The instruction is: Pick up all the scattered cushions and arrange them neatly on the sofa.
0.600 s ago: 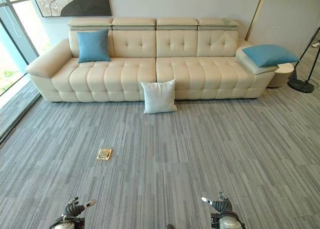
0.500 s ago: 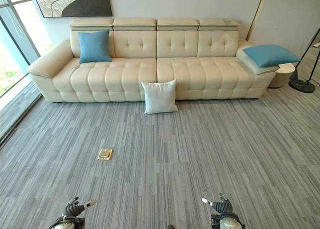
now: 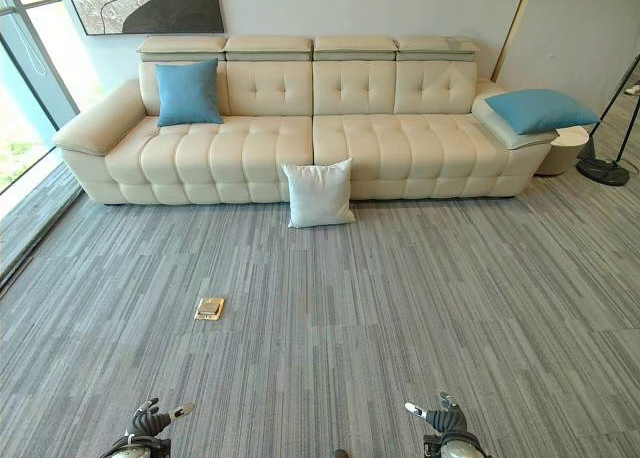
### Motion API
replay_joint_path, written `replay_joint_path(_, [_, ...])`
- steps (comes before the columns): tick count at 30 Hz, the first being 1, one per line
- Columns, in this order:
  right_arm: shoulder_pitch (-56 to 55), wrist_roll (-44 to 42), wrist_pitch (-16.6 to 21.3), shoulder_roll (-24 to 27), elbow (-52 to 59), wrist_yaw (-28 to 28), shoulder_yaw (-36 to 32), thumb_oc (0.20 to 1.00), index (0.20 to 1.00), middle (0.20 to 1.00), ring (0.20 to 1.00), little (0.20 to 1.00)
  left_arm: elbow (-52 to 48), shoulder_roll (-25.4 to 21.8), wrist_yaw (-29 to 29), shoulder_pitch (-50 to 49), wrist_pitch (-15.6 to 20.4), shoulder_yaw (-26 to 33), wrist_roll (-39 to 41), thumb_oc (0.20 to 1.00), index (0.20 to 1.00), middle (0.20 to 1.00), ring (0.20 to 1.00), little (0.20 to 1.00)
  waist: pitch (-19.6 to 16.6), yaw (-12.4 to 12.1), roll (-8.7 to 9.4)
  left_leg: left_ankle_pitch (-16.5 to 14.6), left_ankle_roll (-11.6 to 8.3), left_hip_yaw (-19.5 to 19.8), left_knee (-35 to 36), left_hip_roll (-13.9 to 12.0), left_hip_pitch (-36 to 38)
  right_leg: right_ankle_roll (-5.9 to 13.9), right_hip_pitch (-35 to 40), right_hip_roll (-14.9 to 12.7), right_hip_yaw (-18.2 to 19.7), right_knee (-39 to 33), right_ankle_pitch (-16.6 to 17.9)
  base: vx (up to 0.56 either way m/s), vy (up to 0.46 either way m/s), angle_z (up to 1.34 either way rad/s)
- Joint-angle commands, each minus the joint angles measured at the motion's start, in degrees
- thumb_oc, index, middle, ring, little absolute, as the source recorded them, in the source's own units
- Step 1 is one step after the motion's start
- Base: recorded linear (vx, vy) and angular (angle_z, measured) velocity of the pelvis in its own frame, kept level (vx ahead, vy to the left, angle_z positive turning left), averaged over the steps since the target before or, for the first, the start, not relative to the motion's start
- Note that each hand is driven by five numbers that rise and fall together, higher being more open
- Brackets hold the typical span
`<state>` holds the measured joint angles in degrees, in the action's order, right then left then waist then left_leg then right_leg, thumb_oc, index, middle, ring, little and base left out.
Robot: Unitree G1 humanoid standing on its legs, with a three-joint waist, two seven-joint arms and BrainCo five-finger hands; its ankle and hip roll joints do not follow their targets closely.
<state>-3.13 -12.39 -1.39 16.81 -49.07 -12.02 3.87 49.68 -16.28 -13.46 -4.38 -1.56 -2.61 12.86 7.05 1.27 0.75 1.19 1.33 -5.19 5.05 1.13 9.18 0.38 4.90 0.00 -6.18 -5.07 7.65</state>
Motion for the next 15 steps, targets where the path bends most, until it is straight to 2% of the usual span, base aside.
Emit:
replay_joint_path(1, [3.3, 0.5, 1.9, 2.3, -0.1, -0.9, 0.4, 1.0, 1.0, 1.0, 1.0, 1.0, 1.0, 0.3, -0.2, 2.7, 1.1, -2.0, 1.4, 1.0, 1.0, 1.0, 1.0, 1.0, 1.3, 0.7, -0.68, -4.1, -2.0, -2.2, 0.0, 0.5, 0.5, 3.32, 5.0, 0.0, -0.6, 0.1, -11.9, 0.0, 0.0, 0.0])
replay_joint_path(15, [3.6, 0.2, 1.4, 1.7, -0.2, -0.7, 1.3, 1.0, 1.0, 1.0, 1.0, 1.0, 0.5, -0.2, -0.4, 2.6, 0.8, -2.5, 1.0, 1.0, 1.0, 1.0, 1.0, 1.0, 3.0, 0.2, -0.1, -4.2, -1.27, -1.7, 0.0, 0.8, -1.0, 3.49, 3.6, -0.3, -0.7, 0.1, -11.5, 0.02, 0.019, 0.0])
